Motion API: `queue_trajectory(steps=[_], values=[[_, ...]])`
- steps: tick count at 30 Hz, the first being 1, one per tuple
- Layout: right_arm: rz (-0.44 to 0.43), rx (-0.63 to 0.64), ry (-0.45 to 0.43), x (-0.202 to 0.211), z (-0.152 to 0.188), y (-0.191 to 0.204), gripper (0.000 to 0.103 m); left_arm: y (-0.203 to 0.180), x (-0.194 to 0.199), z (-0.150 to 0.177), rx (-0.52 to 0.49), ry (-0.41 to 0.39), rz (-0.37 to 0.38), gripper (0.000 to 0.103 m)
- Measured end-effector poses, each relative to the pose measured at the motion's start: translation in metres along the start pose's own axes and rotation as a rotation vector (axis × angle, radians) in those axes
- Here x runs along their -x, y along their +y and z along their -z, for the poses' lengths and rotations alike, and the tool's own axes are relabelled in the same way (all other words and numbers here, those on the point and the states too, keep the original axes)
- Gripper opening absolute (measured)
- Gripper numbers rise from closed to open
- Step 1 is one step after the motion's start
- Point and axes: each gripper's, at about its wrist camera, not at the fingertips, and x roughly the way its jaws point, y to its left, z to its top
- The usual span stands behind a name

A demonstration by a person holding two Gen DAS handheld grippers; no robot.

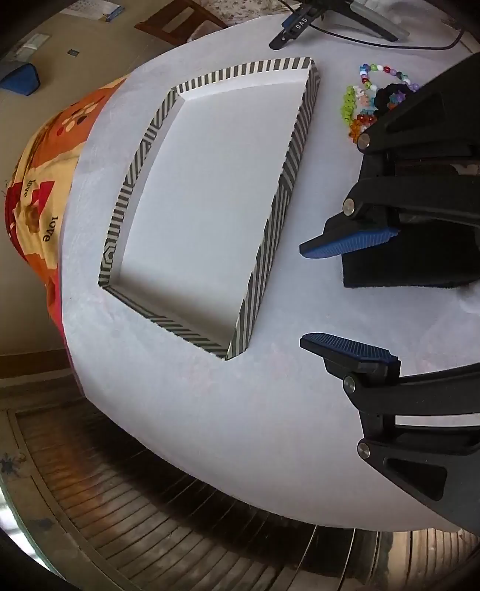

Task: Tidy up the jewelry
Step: 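Move both tools toward the pile of hair accessories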

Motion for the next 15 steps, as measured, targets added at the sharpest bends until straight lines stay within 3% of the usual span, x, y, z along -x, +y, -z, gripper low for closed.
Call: queue_trajectory(steps=[2,8,13,15], values=[[-0.001,0.0,0.0,0.0,0.0,0.0,0.103,-0.007,-0.007,-0.009,-0.024,0.054,-0.02,0.033],[0.0,-0.002,0.001,0.0,0.0,0.0,0.103,-0.003,0.004,0.012,-0.018,0.005,0.013,0.033],[0.032,0.003,0.12,0.013,0.008,0.006,0.102,0.003,0.016,0.025,-0.018,0.002,0.025,0.033],[0.045,0.01,0.111,0.035,0.018,0.014,0.096,0.004,0.02,0.028,-0.02,0.0,0.027,0.033]])
